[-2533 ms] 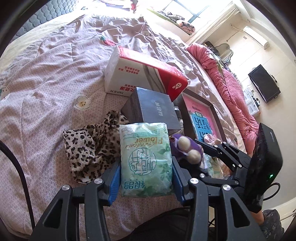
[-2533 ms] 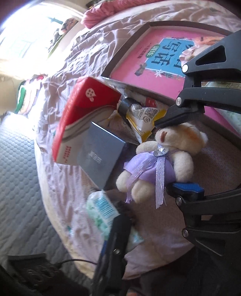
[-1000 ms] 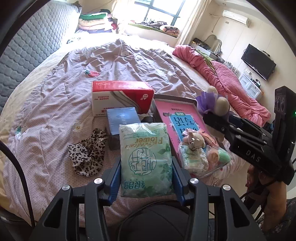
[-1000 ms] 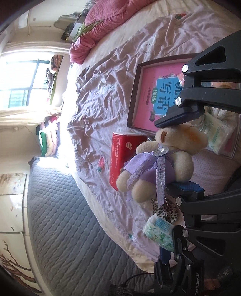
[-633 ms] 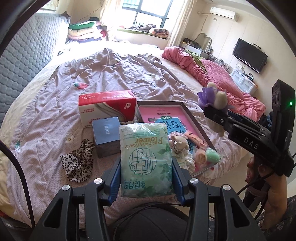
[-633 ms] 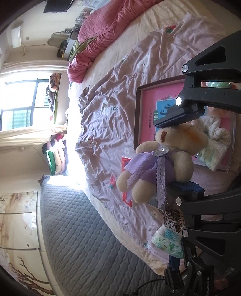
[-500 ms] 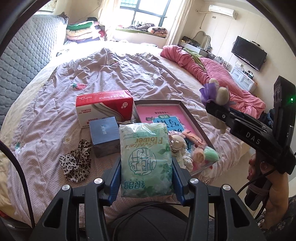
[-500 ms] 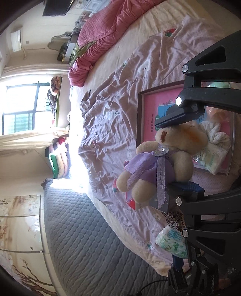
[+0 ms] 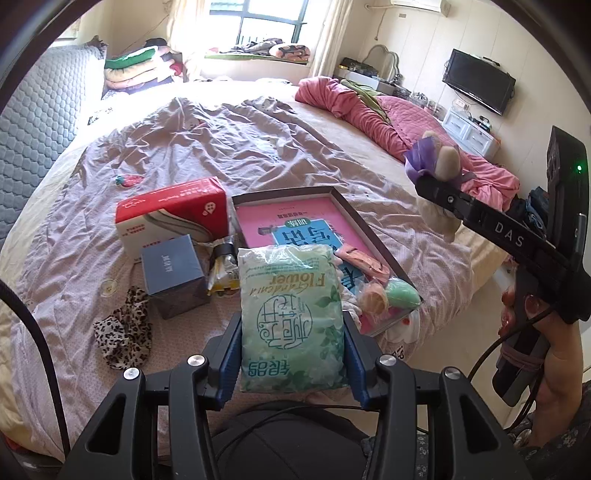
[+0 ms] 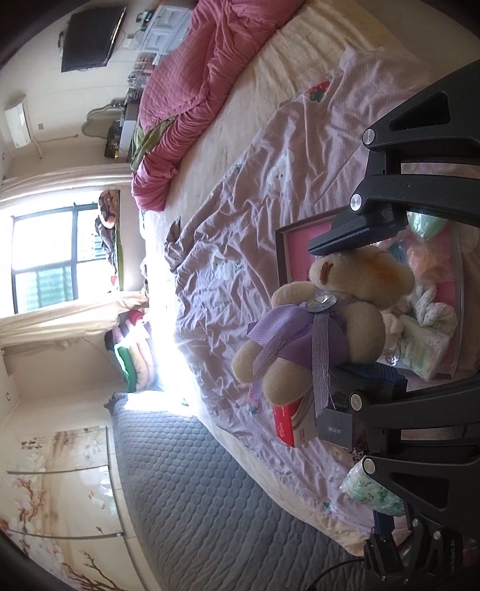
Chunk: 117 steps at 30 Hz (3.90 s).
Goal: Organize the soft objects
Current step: 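Lift and carry tissue pack and teddy bear toward the pink tray, then lower the held tissue pack and teddy bear into the tray, then open right gripper releasing teddy bear while left releases tissue pack into tray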
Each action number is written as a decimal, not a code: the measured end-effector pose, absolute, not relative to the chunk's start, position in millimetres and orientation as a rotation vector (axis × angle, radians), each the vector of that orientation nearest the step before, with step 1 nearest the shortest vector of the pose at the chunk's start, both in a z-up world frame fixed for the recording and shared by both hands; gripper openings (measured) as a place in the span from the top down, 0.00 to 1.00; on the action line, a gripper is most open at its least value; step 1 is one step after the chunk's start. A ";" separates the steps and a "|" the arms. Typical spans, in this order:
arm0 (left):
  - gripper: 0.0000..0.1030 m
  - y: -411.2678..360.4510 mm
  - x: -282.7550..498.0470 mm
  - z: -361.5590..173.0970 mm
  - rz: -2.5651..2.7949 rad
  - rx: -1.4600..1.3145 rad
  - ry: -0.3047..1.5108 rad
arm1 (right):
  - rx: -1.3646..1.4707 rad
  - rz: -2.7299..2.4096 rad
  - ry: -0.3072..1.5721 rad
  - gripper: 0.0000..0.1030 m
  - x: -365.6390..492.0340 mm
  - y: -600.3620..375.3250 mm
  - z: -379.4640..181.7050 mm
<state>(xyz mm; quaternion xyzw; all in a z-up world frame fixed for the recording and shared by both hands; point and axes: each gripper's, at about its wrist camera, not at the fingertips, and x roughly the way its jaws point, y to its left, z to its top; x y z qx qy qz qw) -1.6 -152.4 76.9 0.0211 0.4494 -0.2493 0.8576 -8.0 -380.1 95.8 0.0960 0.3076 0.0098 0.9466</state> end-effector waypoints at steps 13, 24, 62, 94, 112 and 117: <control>0.53 -211.5 6.7 53.7 -0.607 0.086 0.999 | 0.251 -0.022 0.651 0.48 -9.1 -407.0 71.8; 0.53 -257.4 14.3 11.4 -0.655 0.129 1.084 | 0.313 -0.047 0.689 0.48 -6.5 -426.4 44.1; 0.53 -276.9 66.9 -38.4 -0.641 0.092 1.163 | 0.319 -0.066 0.824 0.48 41.5 -431.2 -23.4; 0.53 -256.4 81.0 -41.3 -0.631 0.003 1.157 | 0.233 -0.110 0.915 0.45 71.3 -420.6 -54.1; 0.53 -263.4 80.1 -46.7 -0.630 0.032 1.164 | 0.251 -0.077 0.905 0.39 70.3 -418.4 -56.7; 0.52 -264.0 79.8 -46.9 -0.629 0.037 1.162 | 0.282 -0.047 0.899 0.35 69.0 -417.8 -56.5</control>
